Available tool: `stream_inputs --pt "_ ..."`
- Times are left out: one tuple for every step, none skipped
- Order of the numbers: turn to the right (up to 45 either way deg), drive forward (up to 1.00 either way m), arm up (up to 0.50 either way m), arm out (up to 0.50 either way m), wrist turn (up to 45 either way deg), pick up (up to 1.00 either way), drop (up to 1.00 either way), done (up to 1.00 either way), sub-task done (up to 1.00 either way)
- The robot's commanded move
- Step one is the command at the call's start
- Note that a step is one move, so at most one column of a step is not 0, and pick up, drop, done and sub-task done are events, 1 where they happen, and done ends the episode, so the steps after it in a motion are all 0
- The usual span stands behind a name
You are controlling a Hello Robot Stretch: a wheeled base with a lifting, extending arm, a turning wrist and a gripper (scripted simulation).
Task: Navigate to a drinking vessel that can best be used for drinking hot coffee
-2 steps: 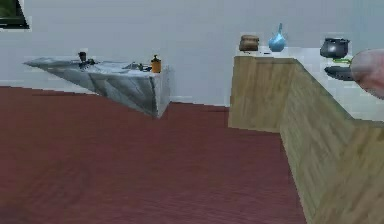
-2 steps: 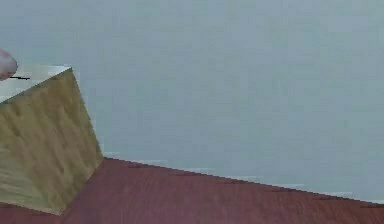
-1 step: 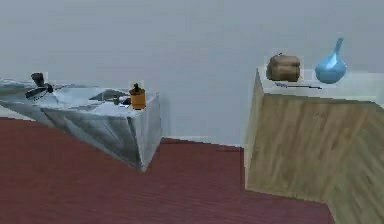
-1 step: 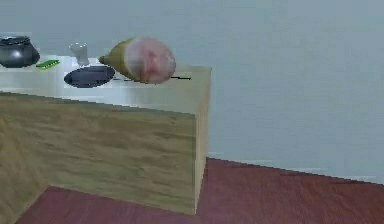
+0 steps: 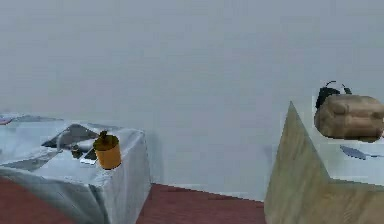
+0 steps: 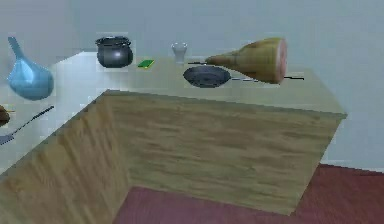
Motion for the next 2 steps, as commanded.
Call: stream_inputs --pt "33.0 0.0 0.0 0.0 0.0 0.0 0.0 0.0 0.0" --pt "0.0 1.0 0.0 0.0 0.0 0.0 0.0 0.0 0.0"
